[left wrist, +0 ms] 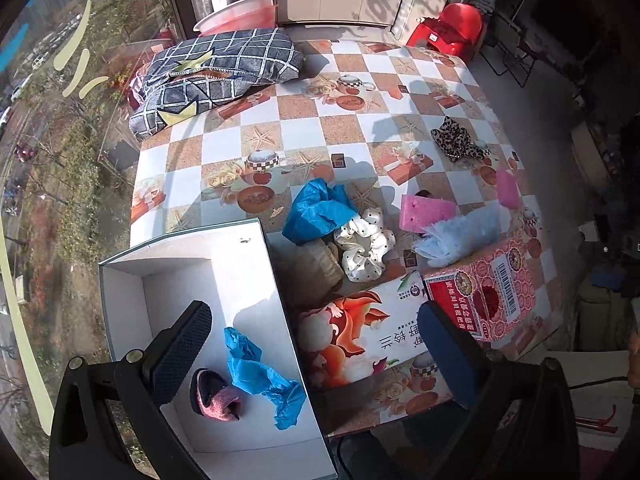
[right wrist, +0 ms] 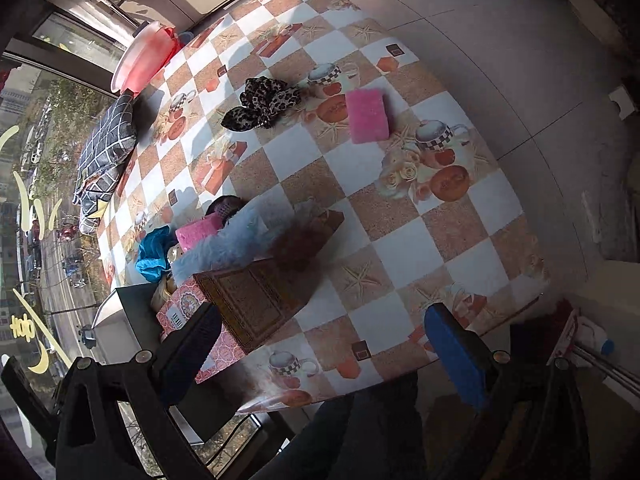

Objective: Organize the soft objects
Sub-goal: 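Move both tools back toward the remaining items on the table, then grasp the blue plastic bag with the left tool while the right tool grasps the pink sponge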

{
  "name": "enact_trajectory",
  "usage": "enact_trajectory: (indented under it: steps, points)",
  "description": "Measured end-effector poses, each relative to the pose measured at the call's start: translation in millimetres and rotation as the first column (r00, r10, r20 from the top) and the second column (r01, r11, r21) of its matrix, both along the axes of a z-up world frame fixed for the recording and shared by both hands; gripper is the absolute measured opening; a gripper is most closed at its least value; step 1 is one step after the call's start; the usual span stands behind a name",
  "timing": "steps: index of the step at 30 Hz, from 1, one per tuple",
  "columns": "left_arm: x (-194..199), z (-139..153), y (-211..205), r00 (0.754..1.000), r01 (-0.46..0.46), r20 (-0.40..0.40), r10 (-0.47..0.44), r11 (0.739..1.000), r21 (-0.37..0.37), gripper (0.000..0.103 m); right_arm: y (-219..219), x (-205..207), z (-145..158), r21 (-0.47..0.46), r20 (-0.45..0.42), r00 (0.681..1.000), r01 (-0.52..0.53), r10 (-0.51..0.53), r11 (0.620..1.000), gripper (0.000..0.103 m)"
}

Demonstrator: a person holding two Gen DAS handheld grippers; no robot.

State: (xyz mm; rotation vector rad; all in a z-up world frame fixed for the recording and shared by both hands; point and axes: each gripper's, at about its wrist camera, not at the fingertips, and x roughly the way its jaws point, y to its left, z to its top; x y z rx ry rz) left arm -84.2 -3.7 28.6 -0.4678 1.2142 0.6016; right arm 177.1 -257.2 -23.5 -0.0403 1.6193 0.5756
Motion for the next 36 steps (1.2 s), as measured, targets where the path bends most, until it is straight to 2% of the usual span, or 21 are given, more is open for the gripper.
enact_trajectory:
  steps: [4,8,11,15,20,27,31,34,36]
  points:
    - [49,-23,27,0.999,-0.001,-0.046,0.000,1.000,-0.015,0.103,-8,16,-27,-0.026,-0.047,0.999,0.012,-0.013,1.000,0.102]
    - [89,-64,57,0.993,-0.054,-0.113,0.044,0.994,-0.094,0.103,-7,27,-49,-0.035,-0.087,0.996,0.000,-0.003,0.999,0.102]
    - [109,-96,74,0.982,-0.111,-0.166,0.085,0.982,-0.153,0.103,0,39,-64,-0.046,-0.099,0.995,-0.016,0.011,0.999,0.102]
    - [126,-130,85,0.961,-0.130,-0.262,0.087,0.979,-0.154,0.103,19,65,-84,-0.069,-0.098,0.995,-0.038,0.031,0.997,0.102]
    - [136,-156,91,0.941,-0.139,-0.330,0.074,0.975,-0.176,0.103,52,105,-116,-0.139,-0.078,0.995,-0.075,0.065,0.987,0.102]
    - [138,-185,101,0.913,-0.218,-0.387,0.127,0.955,-0.202,0.103,89,156,-156,-0.187,-0.043,0.998,-0.059,0.052,0.981,0.102]
    - [136,-198,105,0.899,-0.261,-0.411,0.153,0.940,-0.221,0.103,106,165,-176,-0.216,-0.027,0.995,-0.096,0.093,0.972,0.103]
    - [138,-208,103,0.888,-0.259,-0.436,0.143,0.940,-0.220,0.103,118,162,-178,-0.264,0.033,0.988,-0.135,0.149,0.955,0.103]
    - [138,-215,102,0.881,-0.257,-0.454,0.133,0.941,-0.222,0.101,122,160,-176,-0.254,0.055,0.982,-0.159,0.178,0.954,0.103]
